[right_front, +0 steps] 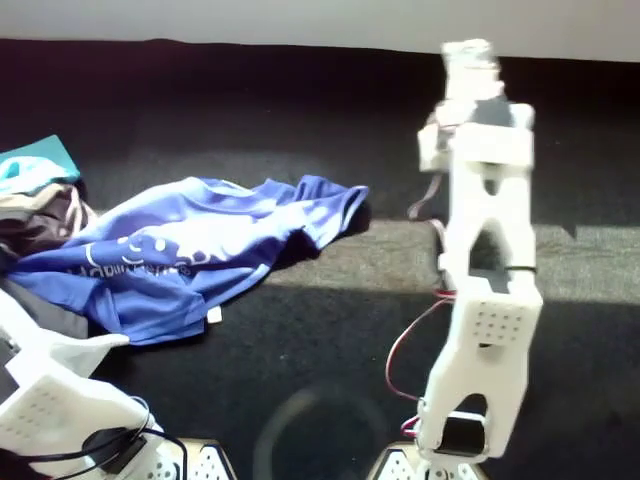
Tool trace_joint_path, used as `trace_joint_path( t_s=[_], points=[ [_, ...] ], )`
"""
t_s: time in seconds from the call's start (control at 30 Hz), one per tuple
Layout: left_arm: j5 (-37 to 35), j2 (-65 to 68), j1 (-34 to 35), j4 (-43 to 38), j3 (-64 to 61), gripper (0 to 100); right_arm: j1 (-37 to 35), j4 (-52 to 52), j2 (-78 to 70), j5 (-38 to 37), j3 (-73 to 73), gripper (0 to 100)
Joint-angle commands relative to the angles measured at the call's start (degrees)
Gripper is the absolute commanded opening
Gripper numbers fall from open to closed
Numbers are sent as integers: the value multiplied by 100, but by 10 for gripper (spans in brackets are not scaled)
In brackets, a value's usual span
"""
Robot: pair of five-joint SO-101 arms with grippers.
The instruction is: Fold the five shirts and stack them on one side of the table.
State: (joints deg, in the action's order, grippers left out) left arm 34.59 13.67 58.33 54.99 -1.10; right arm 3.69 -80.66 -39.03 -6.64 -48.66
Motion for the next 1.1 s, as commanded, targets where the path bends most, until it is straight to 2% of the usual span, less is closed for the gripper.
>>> trace_joint_path(
  t_s=[0.0,0.1,0.2,0.27,0.37,0.47,0.53,0.67,0.77,0.93,1.0,1.07],
  points=[
    [35,-154,171,-158,655,200,541,-312,75,-53,-1437,6],
    [35,-189,22,-141,892,200,708,-629,48,-62,-2088,6],
    [35,-189,-303,255,1024,203,400,-1068,40,-62,-2070,9],
    [35,-189,-567,598,1121,203,-101,-1429,40,-70,-1965,29],
    [-114,-189,-796,1134,1534,202,-1086,-1710,31,-62,-1578,151],
    [-308,-189,-840,1925,2264,202,-2123,-1657,31,-62,-1015,276],
    [-308,-189,-840,2523,2835,202,-2765,-1411,31,-35,-637,300],
    [-316,-189,-840,3701,3864,203,-3697,-409,22,-26,48,300],
    [-325,-189,-840,4334,4356,203,-4022,532,-259,-26,532,300],
    [-325,-189,-840,4519,4523,203,-4075,1095,-1235,-62,558,295],
    [-334,-189,-848,4527,4523,203,-3943,1051,-1560,-62,303,219],
    [-334,-189,-963,4536,4514,202,-3618,1033,-1771,-62,-66,45]
  ],
)
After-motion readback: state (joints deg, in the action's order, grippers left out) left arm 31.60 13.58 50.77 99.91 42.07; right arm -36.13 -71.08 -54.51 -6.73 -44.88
